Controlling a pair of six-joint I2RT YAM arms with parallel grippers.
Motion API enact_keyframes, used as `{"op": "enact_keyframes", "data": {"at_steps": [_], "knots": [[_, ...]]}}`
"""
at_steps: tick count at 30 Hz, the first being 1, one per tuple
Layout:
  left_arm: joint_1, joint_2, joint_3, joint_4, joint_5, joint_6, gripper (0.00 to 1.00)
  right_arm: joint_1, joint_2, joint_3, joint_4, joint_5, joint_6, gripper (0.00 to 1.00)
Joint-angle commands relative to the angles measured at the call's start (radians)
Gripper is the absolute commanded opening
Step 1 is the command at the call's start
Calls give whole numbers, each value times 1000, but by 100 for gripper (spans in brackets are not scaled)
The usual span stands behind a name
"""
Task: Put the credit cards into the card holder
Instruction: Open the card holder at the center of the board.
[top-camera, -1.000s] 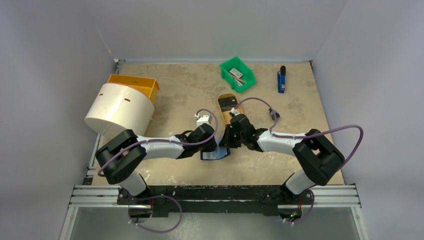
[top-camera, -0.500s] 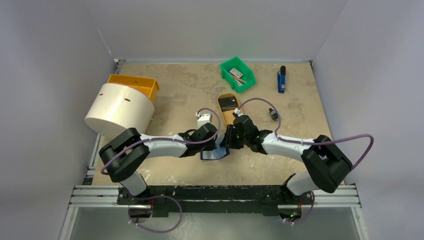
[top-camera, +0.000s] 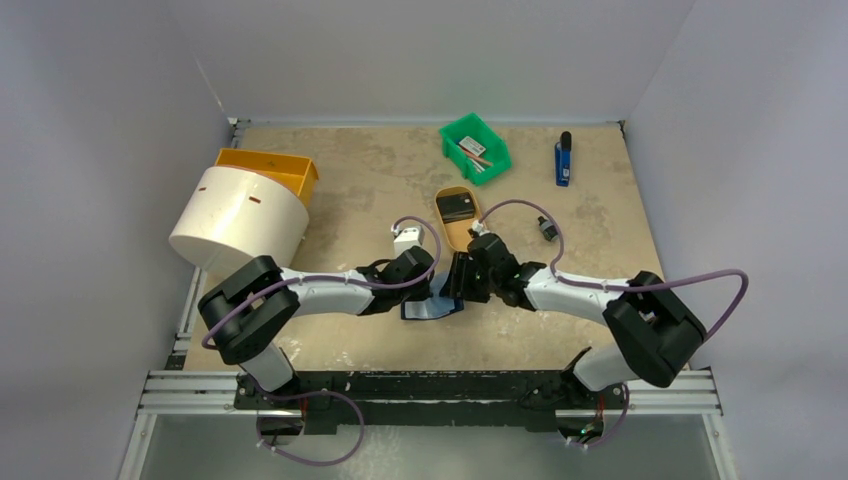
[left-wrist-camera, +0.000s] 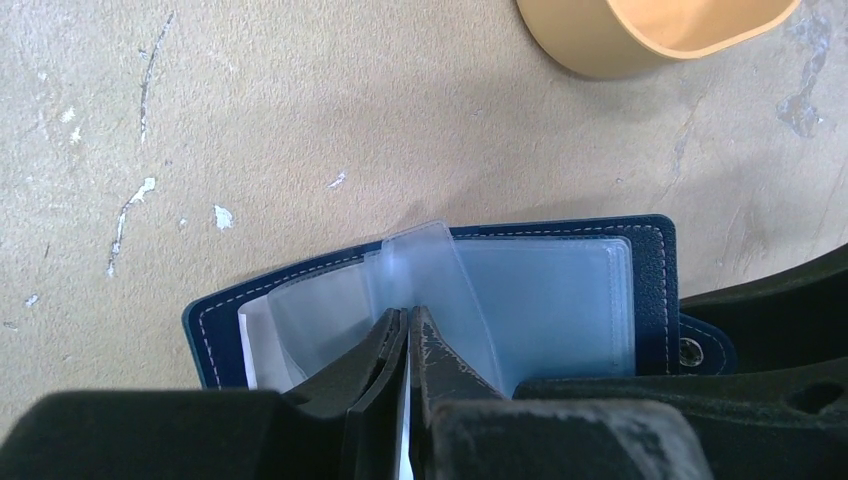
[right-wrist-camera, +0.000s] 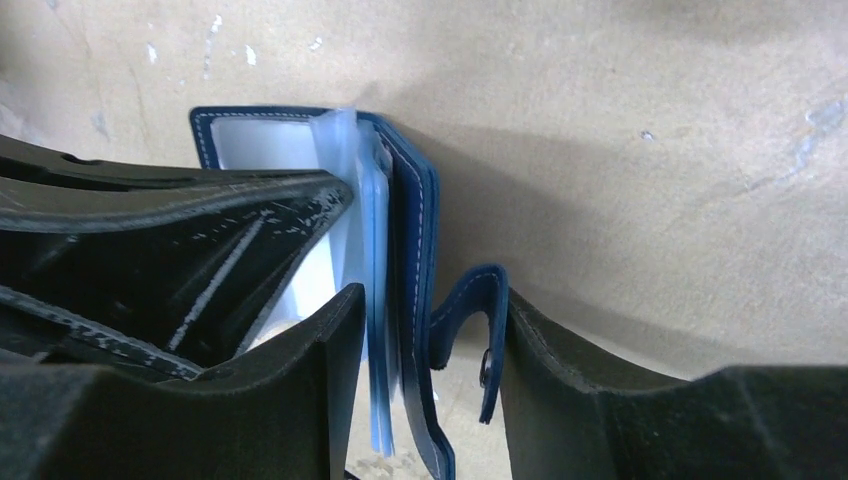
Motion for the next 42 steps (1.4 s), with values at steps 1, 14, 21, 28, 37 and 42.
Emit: {"op": "enact_keyframes", "data": {"at_steps": [1,14,21,28,37,42], "knots": [[4,43,-43,-65,-44,8,4,2,-33,-19,-26,24,10,52],[5,10,-54,-48,-32,8,7,3,15,29,12,-35,-92,40],[4,-72,-48,-74,-35,4,22,3,36,48,38,-66,-103,20],[4,-292,-38,-175,-71,-6,43,5,21,58,20,-42,-91,0],[4,-323,-12,43,123,0,44,65,26,74,-26,67,-4,0],[5,-209,25,96,195,-7,38,83,8,84,-37,115,17,0]]}}
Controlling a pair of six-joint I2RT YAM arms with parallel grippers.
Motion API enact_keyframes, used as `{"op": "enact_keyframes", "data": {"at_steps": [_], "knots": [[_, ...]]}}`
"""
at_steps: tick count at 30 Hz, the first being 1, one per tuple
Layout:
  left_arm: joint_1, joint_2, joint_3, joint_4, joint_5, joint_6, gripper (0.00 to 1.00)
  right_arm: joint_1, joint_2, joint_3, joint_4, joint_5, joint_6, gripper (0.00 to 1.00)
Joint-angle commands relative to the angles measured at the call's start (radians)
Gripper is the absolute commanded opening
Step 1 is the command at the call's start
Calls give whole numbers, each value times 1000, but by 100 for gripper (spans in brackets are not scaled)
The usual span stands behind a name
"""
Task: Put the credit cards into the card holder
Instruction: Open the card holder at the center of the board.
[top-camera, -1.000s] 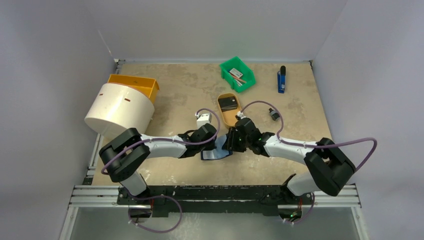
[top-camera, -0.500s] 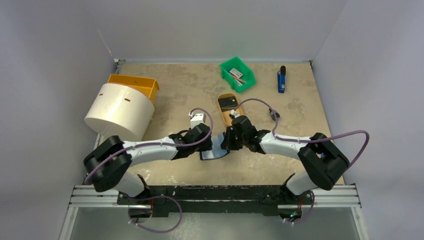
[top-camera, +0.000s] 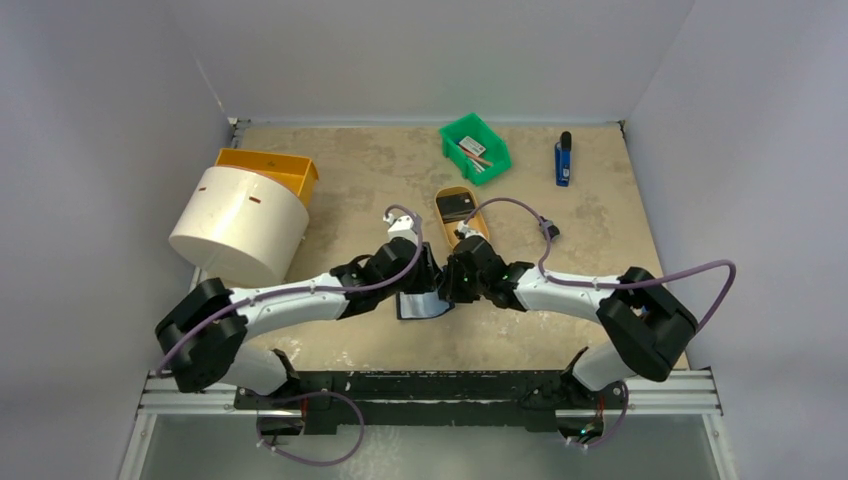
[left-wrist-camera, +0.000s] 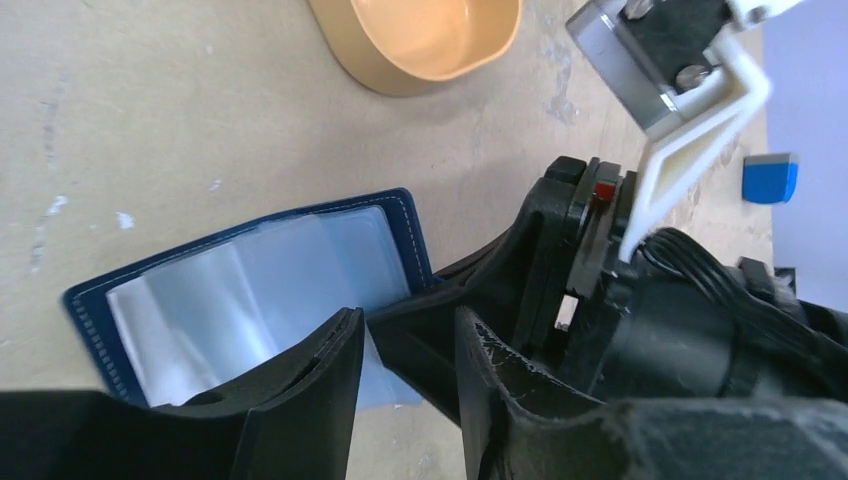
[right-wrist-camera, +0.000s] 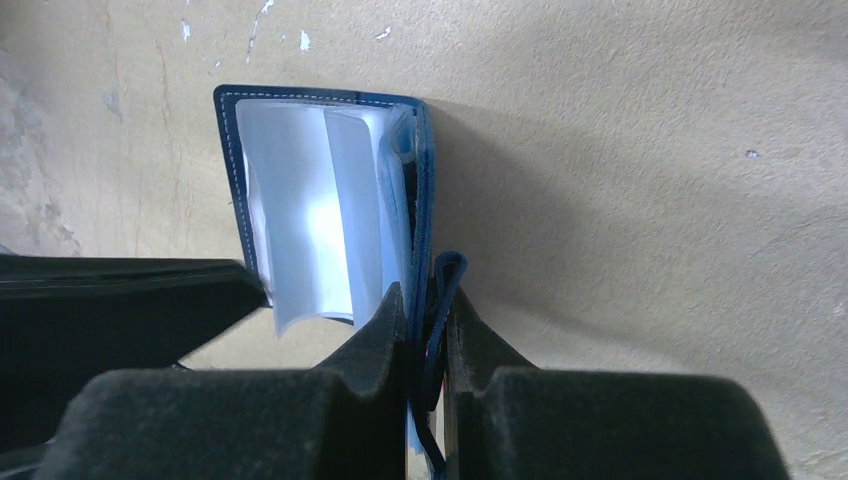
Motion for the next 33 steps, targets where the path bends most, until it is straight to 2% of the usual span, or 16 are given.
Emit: {"op": "enact_keyframes", "data": {"at_steps": [1,10,17,22,27,33], "knots": [[2,83,52,108,91,-13,36,13,-38,34,-27,77,38,0],[2,169,44,65,23,-6,34,13,-62,37,-30,89,39,0],[1,237,53,48,-6,19,44,13,-64,37,-23,84,33,0],[0,253,65,-63,-115,26,45,13,-83,29,-35,103,36,0],[1,236,52,-180,-248,16,40,13,-105,24,-57,123,49,0],[1,201,22,-239,-321,13,34,13,-114,19,-88,126,64,0]]}}
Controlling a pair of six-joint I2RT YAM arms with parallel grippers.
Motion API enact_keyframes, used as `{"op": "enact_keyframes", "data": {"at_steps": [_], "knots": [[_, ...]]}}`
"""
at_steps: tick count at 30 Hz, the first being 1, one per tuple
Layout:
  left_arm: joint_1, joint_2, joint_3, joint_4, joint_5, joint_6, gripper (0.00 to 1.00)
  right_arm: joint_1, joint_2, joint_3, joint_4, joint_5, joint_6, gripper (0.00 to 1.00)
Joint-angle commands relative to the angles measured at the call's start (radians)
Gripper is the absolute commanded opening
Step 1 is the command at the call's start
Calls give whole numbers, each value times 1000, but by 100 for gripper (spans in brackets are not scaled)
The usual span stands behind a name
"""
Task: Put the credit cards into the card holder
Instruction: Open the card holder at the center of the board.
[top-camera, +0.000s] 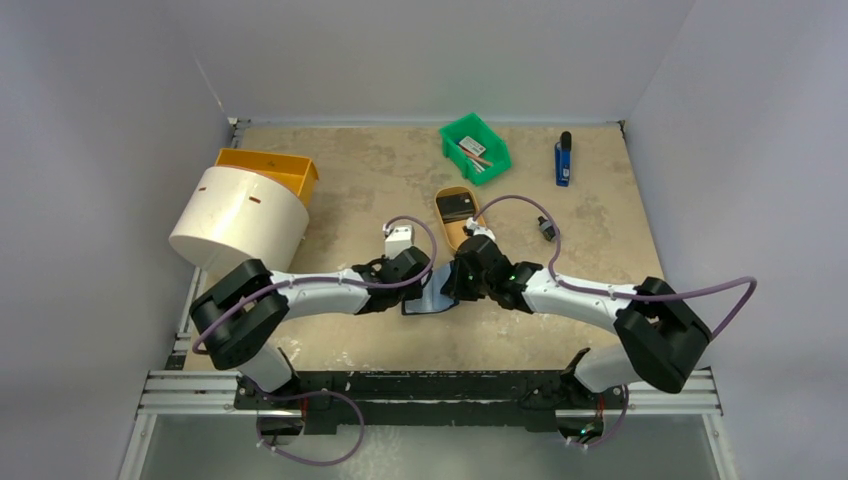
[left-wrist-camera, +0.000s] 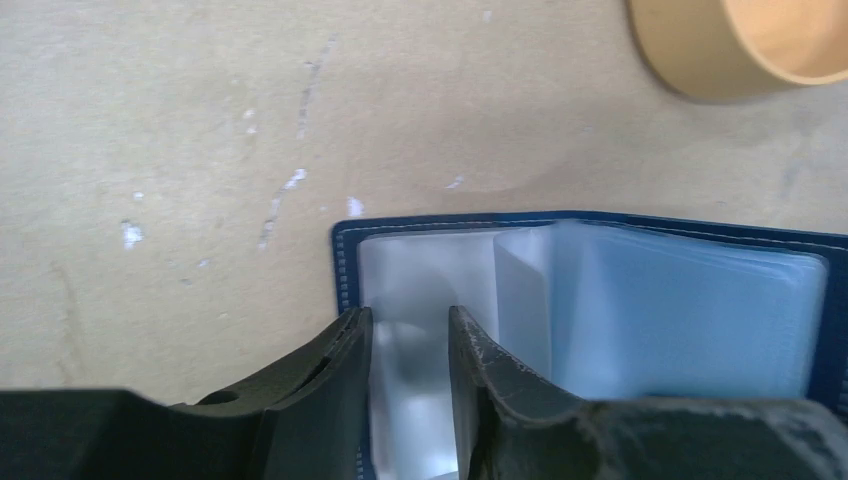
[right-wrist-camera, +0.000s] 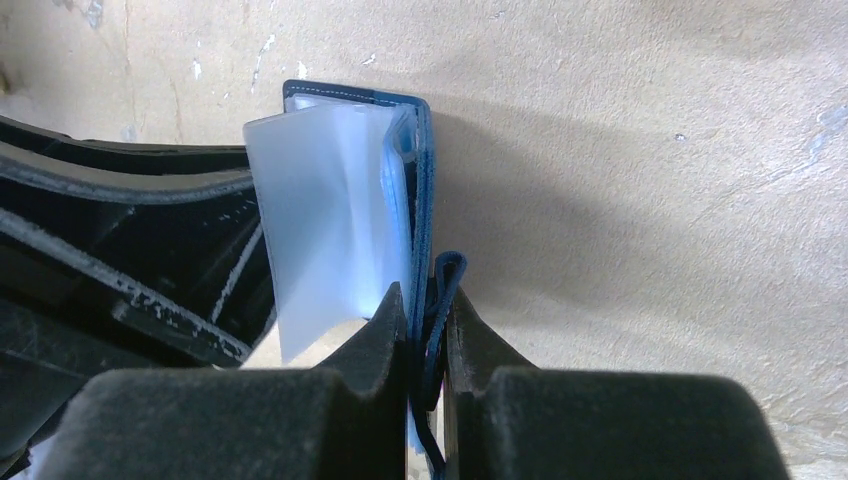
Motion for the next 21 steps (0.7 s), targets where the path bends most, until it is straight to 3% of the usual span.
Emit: {"op": "enact_keyframes", "data": {"at_steps": [1,5,8,14,18,21], "knots": [[2,-28,-22,-125,-112,4,33,3,-38,16,-25,36,24,0],[2,-131,-71,-91,-114,-3,31,3,-41,17,-32,27,26,0],[2,-253,-136,-15,-84,8,36,3,-43,23,-41,19,29,0],[2,-411,-115,-54,-89,12,43,3,-33,40,-50,30,28,0],[2,-410,-77,37,41,28,43,3,-22,43,-46,32,29,0],[2,-305,-46,142,157,28,39,3,-11,39,-32,29,30,0]]}}
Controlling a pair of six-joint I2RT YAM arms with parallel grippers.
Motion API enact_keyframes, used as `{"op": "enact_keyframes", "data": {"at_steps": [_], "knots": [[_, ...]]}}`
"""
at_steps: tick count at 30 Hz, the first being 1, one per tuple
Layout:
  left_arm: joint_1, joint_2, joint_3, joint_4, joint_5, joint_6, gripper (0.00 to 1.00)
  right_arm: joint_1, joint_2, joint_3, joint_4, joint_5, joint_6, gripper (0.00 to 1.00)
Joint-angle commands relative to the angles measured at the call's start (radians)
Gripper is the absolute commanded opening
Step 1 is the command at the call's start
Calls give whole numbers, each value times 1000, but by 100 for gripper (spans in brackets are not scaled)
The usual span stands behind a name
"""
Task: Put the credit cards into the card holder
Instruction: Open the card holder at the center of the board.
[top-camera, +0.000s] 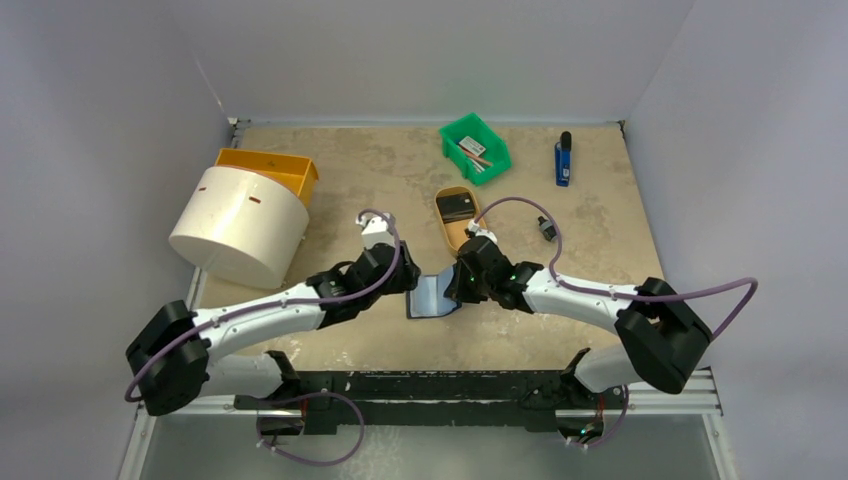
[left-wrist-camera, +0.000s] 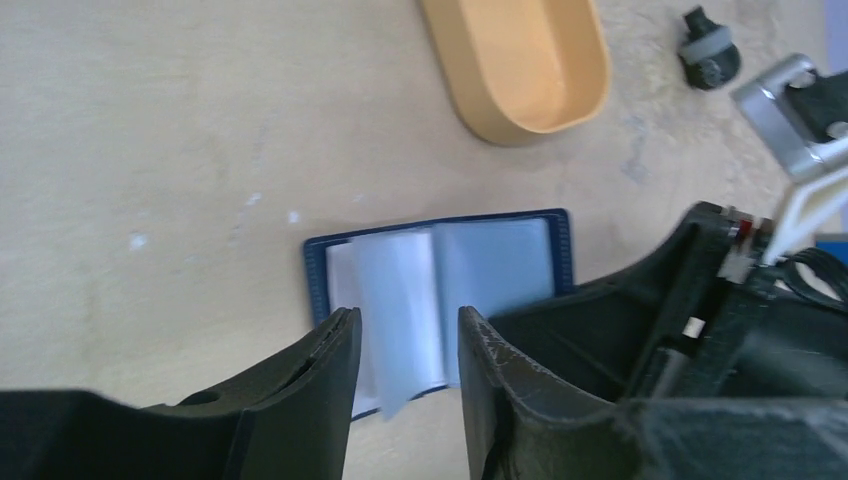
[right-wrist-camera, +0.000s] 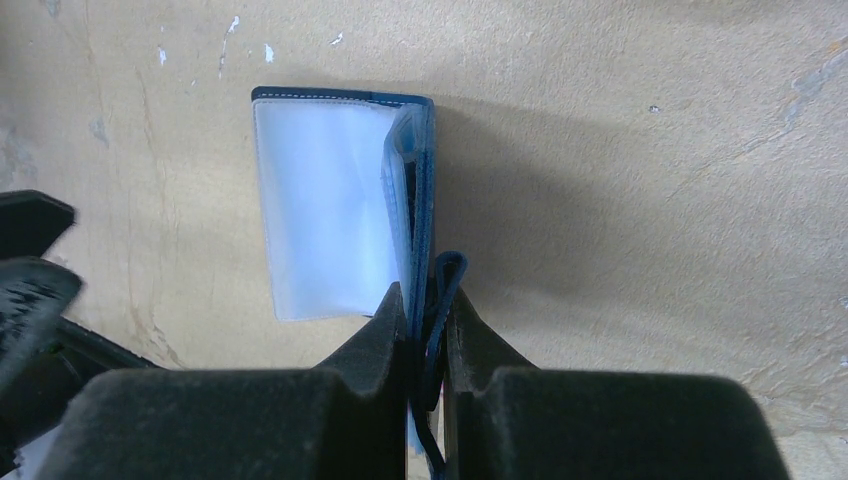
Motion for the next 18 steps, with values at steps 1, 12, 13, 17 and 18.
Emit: {"op": "enact_keyframes", "data": {"at_steps": [1,12,13,17,18], "knots": [[1,129,74,179,185,22,36,3,0,39,20,25,19,0],[1,378,56,217,188,23,14,3,25,15,19,17,14,0],[1,389,51,211,176,22,10,3,22,12,15,19,12,0],[1,415,26,168,112,22,0,1,-3,-17,-4,35,10,0],[1,414,13,164,101,21,0,1,-9,-25,-11,40,10,0]]}}
